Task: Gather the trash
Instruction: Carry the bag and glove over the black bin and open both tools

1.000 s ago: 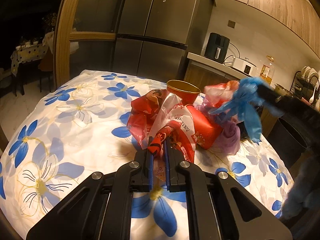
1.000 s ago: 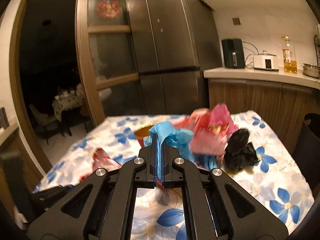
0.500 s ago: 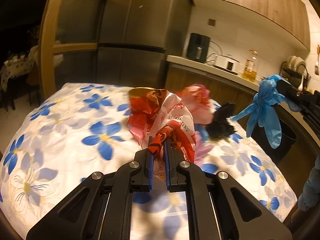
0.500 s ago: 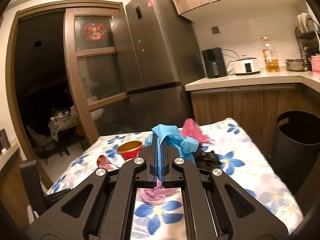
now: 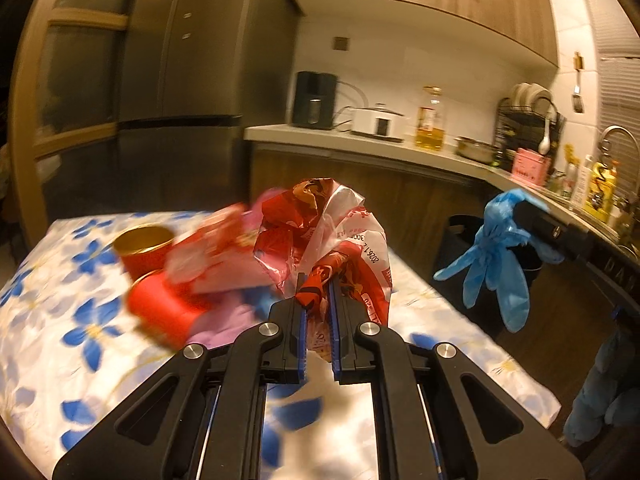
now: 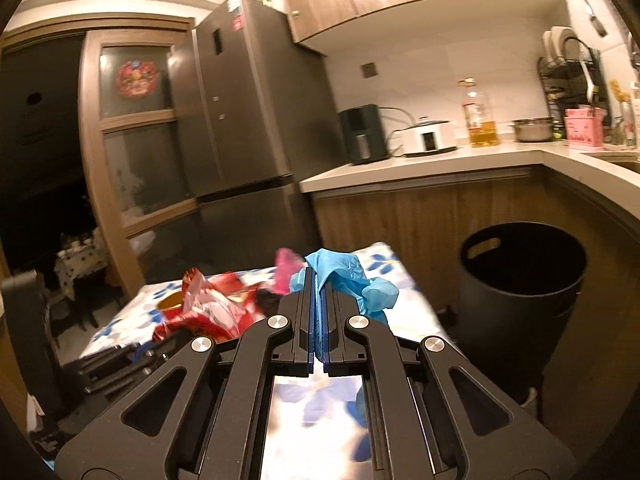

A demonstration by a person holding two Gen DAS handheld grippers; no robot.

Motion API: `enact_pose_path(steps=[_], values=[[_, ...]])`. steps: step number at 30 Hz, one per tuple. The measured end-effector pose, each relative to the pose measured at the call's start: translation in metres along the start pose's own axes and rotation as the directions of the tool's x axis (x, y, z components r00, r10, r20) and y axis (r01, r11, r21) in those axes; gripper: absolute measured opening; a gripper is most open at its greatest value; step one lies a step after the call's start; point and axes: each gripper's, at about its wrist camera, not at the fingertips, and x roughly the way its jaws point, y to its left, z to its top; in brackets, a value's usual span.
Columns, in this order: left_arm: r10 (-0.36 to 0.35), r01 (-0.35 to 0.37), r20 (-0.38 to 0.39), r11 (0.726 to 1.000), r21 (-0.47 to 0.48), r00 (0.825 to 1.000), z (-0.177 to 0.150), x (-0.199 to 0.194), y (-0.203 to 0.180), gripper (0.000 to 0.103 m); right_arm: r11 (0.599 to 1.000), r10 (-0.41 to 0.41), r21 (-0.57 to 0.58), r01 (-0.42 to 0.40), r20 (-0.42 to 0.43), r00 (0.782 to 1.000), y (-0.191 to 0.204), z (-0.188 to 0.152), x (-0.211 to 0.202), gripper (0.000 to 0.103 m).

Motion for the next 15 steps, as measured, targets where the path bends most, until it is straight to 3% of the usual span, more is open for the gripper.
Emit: enact_pose_path(steps=[8, 15], values=[[-0.109, 0.108, 0.021, 0.992, 0.062, 0.994, 0.029, 0.032, -0.060, 0.009, 0.993, -0.120, 0.018, 0.119, 0.014, 0.993, -0.057, 0.008, -0.005, 0.002], [-0.203, 0.197, 0.040, 0.973, 0.121, 0.978, 0.051, 0.061, -0.115, 0.009, 0.977, -0.210, 0.035, 0.209, 0.026, 0.977, -0.102, 0.023, -0.004, 0.002]])
